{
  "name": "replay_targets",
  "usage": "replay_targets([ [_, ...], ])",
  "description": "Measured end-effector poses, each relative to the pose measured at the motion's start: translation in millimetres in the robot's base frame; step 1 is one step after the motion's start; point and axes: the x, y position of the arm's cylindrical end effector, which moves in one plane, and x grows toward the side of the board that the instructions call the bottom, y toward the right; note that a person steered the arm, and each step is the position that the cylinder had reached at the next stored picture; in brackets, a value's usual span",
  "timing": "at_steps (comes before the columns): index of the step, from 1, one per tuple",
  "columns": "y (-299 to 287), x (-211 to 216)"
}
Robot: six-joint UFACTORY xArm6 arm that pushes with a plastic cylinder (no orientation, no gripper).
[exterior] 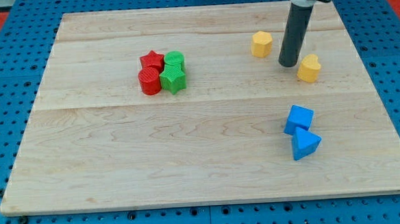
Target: Slide the yellow hexagon towards the green star
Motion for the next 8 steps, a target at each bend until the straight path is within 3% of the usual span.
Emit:
replay_targets([
  [1, 44.1, 2.6],
  [3, 0.3, 97.5],
  [4, -5.6, 66.2],
  [5, 46.4, 10.7],
  [6, 62.0, -61.4],
  [7, 18.8, -81.9],
  [8, -56.1, -19.7],
])
